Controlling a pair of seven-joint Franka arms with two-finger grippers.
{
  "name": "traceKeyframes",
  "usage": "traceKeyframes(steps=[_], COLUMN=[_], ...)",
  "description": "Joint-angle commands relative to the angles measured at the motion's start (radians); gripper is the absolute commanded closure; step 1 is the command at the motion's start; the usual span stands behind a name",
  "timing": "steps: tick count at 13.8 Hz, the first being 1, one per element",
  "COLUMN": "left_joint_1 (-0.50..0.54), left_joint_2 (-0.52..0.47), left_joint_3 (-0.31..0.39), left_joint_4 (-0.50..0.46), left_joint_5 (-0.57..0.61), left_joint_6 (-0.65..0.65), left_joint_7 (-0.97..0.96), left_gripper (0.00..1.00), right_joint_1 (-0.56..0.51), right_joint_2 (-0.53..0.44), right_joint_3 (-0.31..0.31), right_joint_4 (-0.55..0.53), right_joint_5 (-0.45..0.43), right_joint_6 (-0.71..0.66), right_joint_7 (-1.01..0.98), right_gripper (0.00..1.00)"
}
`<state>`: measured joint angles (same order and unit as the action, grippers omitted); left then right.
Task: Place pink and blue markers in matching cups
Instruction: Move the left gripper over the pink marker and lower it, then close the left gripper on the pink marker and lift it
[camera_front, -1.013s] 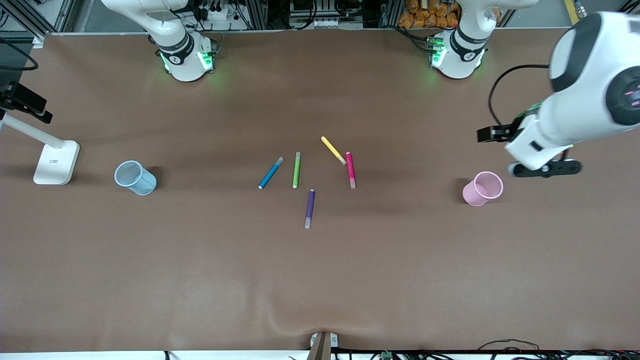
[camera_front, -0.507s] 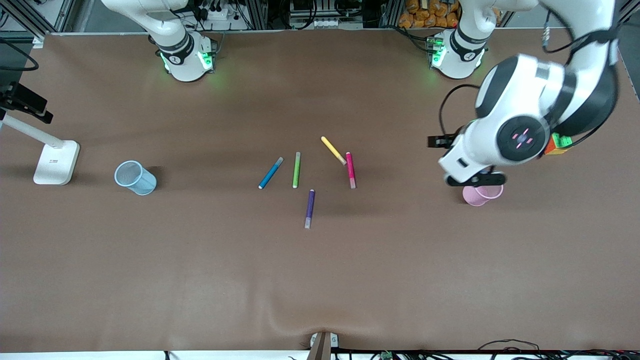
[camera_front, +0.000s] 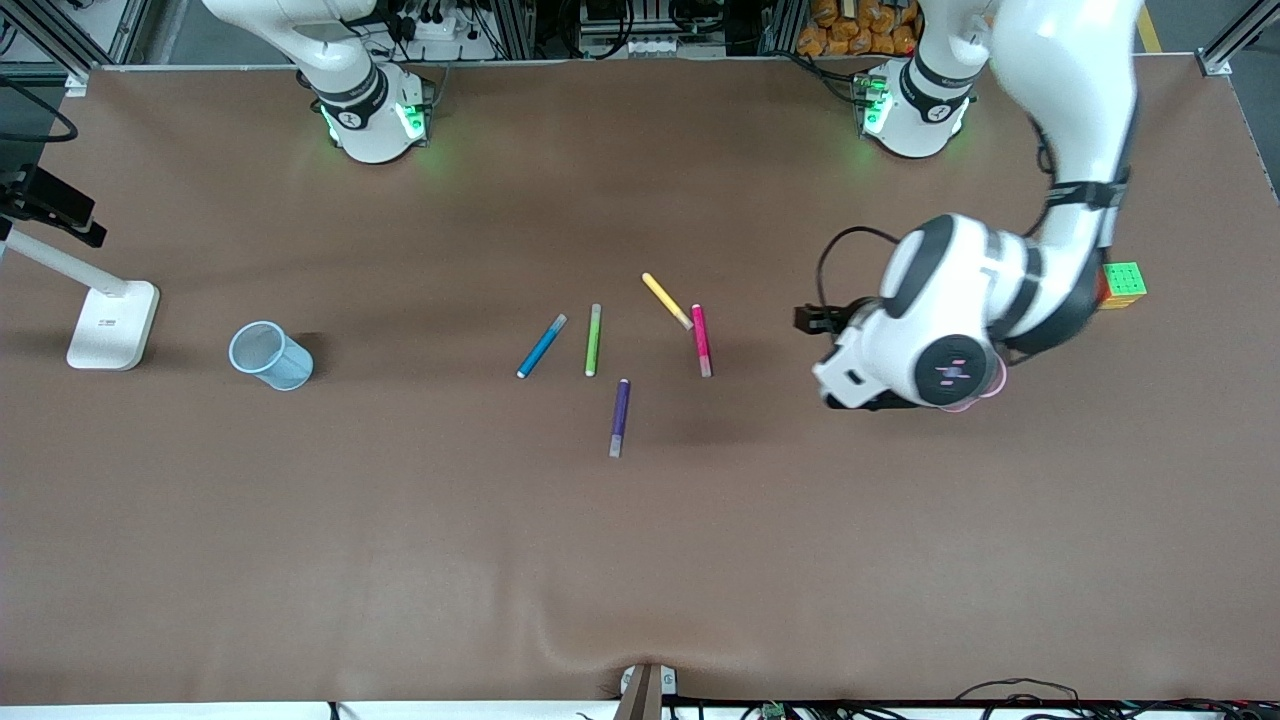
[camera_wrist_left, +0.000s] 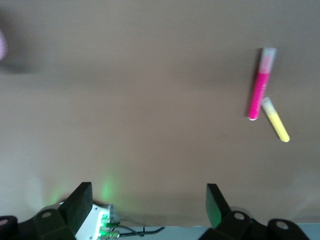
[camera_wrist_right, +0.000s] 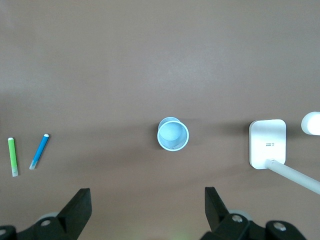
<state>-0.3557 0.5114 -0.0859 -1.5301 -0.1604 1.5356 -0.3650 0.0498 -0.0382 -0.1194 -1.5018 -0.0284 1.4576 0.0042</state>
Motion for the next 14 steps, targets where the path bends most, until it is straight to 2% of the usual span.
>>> traceKeyframes(steps=[1, 6, 8, 11, 13, 14], left_joint_1=[-0.052, -0.120, -0.158, -0.164, -0.172, -0.172], left_joint_2=[0.038, 0.157, 0.186, 0.225, 0.245, 0.260], left_joint_3=[0.009, 0.008, 0.011, 0.012, 0.012, 0.012], left_joint_4=[0.021, 0.090, 0.107, 0.108, 0.113, 0.123], left_joint_5=[-0.014, -0.040, -0.071, -0.071, -0.071, -0.074], left_joint_6=[0.043, 0.130, 0.178, 0.262, 0.287, 0.303], left_joint_7=[-0.040, -0.133, -0.231, -0.261, -0.265, -0.273], left_gripper=[0.00, 0.00, 0.00, 0.08, 0.17, 0.18], right_joint_1=[-0.019, -0.019, -0.019, -0.031, -0.031, -0.031], right_joint_2=[-0.005, -0.005, -0.005, -0.005, -0.005, -0.005], right_joint_3=[0.014, 0.014, 0.014, 0.014, 0.014, 0.014], right_joint_4=[0.000, -0.001, -0.001, -0.001, -0.001, -0.001], right_joint_5=[-0.002, -0.002, -0.002, -0.001, -0.001, -0.001], right_joint_6=[-0.003, -0.003, -0.003, -0.003, -0.003, -0.003], right_joint_7=[0.005, 0.005, 0.005, 0.005, 0.005, 0.005], right_gripper=[0.00, 0.00, 0.00, 0.00, 0.00, 0.00])
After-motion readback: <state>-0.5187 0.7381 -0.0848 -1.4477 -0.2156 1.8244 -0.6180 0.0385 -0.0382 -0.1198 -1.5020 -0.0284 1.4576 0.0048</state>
